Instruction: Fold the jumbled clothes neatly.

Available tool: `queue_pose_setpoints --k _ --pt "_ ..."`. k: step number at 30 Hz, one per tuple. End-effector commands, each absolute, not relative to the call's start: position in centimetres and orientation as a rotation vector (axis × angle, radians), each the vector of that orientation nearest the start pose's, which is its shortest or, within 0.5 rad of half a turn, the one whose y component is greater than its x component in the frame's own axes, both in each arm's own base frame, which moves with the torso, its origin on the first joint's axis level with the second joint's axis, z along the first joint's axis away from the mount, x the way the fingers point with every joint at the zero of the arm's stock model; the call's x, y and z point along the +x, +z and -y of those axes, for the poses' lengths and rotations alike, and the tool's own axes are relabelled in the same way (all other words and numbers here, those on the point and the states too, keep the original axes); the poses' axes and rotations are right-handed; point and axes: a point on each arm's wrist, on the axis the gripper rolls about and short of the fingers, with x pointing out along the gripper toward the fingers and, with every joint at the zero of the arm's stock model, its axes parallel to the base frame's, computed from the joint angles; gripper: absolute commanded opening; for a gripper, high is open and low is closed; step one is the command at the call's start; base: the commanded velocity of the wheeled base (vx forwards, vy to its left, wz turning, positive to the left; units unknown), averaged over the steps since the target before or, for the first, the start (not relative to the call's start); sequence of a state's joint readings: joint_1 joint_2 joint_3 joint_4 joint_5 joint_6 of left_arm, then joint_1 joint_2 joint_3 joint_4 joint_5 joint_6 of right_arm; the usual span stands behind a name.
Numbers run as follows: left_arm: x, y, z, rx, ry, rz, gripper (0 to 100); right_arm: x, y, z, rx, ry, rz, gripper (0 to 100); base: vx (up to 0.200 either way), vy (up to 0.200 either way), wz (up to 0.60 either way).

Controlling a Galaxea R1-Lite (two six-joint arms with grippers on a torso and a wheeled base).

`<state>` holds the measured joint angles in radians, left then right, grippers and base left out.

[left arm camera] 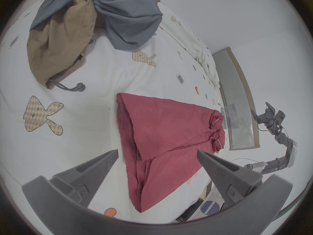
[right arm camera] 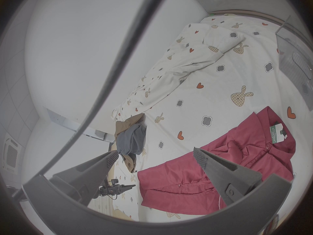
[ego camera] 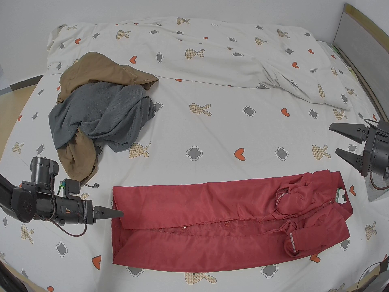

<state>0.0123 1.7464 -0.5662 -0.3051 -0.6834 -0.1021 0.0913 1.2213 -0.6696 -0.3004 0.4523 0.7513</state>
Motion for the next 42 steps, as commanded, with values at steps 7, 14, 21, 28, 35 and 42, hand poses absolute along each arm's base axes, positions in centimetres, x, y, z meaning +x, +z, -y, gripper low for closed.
queue_pose_setpoints --k 7,14,21,28,35,42 --pt "26.1 6.0 1.3 -0.405 -0.585 -0.916 100 18.1 22.9 -2.6 0.775 0.421 -0.444 100 0.000 0.000 0.00" --pt "26.4 4.5 1.4 -0.411 -0.583 -0.932 100 18.1 22.9 -2.7 0.775 0.424 -0.445 100 0.000 0.000 0.00" --pt "26.1 4.4 1.8 -0.406 -0.597 -0.941 100 18.1 22.9 -2.7 0.773 0.426 -0.444 100 0.000 0.000 0.00" --pt "26.4 4.6 2.3 -0.406 -0.624 -0.934 100 18.1 22.9 -2.7 0.776 0.439 -0.453 100 0.000 0.000 0.00" --pt "27.8 4.3 3.2 -0.400 -0.684 -0.916 100 18.1 22.8 -2.7 0.776 0.442 -0.458 100 0.000 0.000 0.00" --pt "28.1 4.6 3.5 -0.443 -0.776 -0.899 100 18.3 22.7 -2.7 0.779 0.440 -0.464 100 0.000 0.000 0.00"
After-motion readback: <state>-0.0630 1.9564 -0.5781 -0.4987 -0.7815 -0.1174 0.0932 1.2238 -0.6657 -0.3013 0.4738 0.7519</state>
